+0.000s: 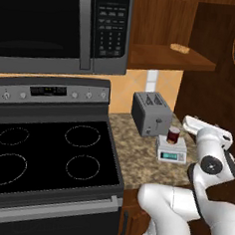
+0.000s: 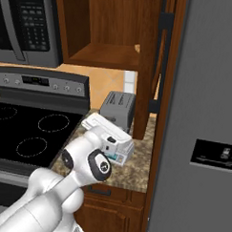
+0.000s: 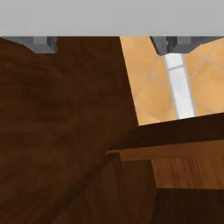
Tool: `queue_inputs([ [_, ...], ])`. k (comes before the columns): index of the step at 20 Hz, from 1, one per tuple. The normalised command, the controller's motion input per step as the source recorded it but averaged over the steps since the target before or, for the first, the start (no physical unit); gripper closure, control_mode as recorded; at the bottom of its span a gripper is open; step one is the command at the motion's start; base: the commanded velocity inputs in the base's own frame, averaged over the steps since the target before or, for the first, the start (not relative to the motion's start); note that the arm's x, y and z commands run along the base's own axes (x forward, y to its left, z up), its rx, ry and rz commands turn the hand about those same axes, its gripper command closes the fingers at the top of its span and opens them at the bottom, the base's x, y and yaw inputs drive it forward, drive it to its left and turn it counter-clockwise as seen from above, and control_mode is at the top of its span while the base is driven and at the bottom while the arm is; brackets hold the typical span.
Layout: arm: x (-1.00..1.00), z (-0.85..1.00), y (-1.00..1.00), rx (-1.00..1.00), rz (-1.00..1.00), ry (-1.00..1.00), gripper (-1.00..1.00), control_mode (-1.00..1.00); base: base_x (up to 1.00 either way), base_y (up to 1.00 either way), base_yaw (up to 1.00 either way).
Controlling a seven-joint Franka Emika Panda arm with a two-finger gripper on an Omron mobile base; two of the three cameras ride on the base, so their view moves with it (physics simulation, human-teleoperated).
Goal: Pick the canned food and place it on the digital scale for weighing, and close the cabinet.
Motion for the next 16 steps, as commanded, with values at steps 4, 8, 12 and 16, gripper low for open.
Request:
queue_inputs([
  [4, -0.82, 1.0, 0.58, 0.42, -0.01, 0.21, -1.0, -1.0, 0.0, 0.0, 0.0],
  [8, -0.65, 1.0, 0.83, 0.34, -0.04, 0.25, -1.0, -1.0, 0.0, 0.0, 0.0],
  [12, -0.53, 1.0, 0.72, 0.12, -0.01, 0.17, -1.0, -1.0, 0.0, 0.0, 0.0],
  [16, -0.55, 1.0, 0.57, -0.09, 0.02, 0.09, -1.0, -1.0, 0.0, 0.0, 0.0],
])
